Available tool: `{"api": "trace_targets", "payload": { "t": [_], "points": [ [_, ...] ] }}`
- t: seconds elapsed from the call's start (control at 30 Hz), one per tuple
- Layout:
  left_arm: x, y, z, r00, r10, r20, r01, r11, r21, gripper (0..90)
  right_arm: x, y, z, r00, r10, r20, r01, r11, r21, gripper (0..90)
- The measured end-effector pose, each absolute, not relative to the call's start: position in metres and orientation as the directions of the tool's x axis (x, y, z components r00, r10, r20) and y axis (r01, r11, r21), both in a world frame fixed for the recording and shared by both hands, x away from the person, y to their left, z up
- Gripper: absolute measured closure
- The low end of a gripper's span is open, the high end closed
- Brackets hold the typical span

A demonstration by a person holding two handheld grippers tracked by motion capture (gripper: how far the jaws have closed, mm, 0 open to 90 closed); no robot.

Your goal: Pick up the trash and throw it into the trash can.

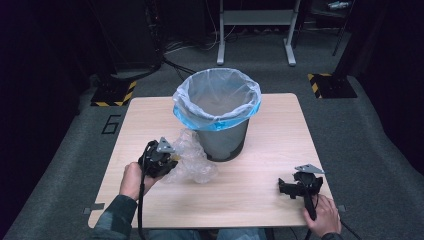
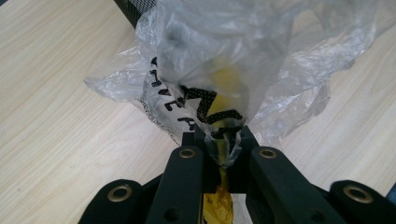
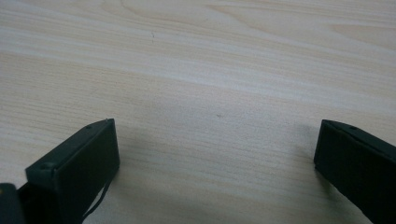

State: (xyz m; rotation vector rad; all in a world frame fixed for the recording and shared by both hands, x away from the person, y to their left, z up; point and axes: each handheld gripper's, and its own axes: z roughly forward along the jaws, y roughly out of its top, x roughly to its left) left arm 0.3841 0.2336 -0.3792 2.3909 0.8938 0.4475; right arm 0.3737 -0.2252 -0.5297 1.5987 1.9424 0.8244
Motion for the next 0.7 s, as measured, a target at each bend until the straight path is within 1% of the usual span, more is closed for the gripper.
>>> {"api": "trace_targets", "payload": {
  "t": [0.47,0.7],
  "points": [
    [0.383,0.235,-0.362,0.729,0.671,0.134,0.481,-0.643,0.596,86.4,0.374,-0.227,-0.530,-0.209,0.978,0.006,0.684,0.142,0.715,0.0],
    [0.384,0.240,-0.352,0.737,0.665,0.121,0.472,-0.635,0.612,86.4,0.374,-0.227,-0.530,-0.214,0.977,0.006,0.684,0.146,0.715,0.0]
  ]
}}
